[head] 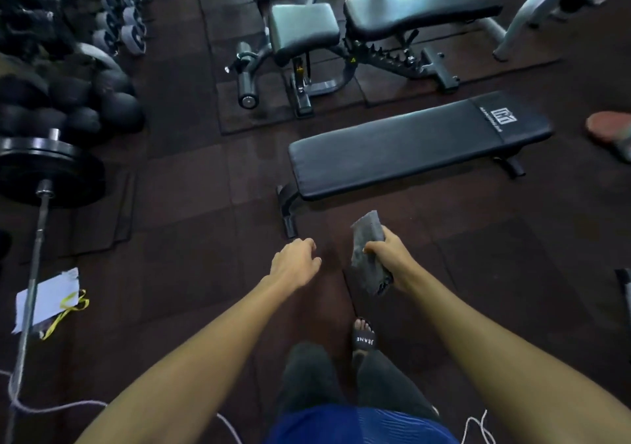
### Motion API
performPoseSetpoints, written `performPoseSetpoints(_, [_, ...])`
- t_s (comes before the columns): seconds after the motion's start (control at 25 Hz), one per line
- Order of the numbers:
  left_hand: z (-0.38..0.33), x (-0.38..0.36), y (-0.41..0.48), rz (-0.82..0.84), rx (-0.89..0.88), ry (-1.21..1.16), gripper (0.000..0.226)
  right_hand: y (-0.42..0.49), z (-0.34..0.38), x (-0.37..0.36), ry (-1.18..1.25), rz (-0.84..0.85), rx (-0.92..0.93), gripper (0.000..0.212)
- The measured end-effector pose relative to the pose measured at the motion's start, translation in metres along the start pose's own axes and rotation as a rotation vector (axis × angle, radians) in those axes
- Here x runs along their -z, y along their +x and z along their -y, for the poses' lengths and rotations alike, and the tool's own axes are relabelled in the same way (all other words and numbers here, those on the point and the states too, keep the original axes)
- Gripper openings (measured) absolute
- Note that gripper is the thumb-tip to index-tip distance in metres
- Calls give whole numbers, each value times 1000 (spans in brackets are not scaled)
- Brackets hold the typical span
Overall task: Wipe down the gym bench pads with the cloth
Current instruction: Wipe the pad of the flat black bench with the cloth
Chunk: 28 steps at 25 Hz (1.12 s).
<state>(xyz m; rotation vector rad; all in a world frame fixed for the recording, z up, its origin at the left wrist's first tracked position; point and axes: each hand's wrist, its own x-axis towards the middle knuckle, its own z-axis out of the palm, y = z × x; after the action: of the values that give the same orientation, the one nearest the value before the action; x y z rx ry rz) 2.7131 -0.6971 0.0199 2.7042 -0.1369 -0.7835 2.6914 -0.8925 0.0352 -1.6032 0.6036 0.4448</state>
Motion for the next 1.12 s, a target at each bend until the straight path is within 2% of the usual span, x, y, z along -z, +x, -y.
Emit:
performPoseSetpoints(0.2, [0, 49, 123, 28, 104, -136, 38, 133, 77, -5, -144, 95, -45, 40])
performPoseSetpoints(0.32, [23, 45, 232, 22, 160, -252, 37, 244, 92, -30, -246, 132, -16, 50])
performPoseSetpoints(0.4, [42, 26, 313, 15, 216, -353, 36, 323, 84, -48, -305, 123, -12, 55])
performPoseSetpoints(0.52, [71, -15, 413, -16, 435, -535, 40, 433, 55, -80, -397, 156, -28, 64])
performPoseSetpoints(0.6, [88, -42, 457, -14, 584, -667, 45, 482, 32, -99, -502, 186, -31, 67])
performPoseSetpoints(0.68, [98, -68, 492, -31, 659, -830, 42, 519, 13, -115, -617, 209, 61, 71])
performPoseSetpoints(0.76, [106, -88, 512, -148, 719, -1010, 32, 543, 1, -130, -794, 185, 238, 73])
performPoseSetpoints(0.84, [115, -103, 520, -350, 813, -1117, 30, 558, -10, -138, -927, 190, 416, 69])
performPoseSetpoints(0.96, [111, -113, 517, -635, 886, -1027, 26, 570, -27, -130, -901, 327, 492, 65])
performPoseSetpoints(1.04, [90, -110, 514, -787, 775, -901, 27, 575, -34, -110, -764, 304, 495, 56])
performPoseSetpoints(1.12, [62, -118, 519, -763, 581, -716, 37, 588, -38, -84, -770, 125, 527, 45])
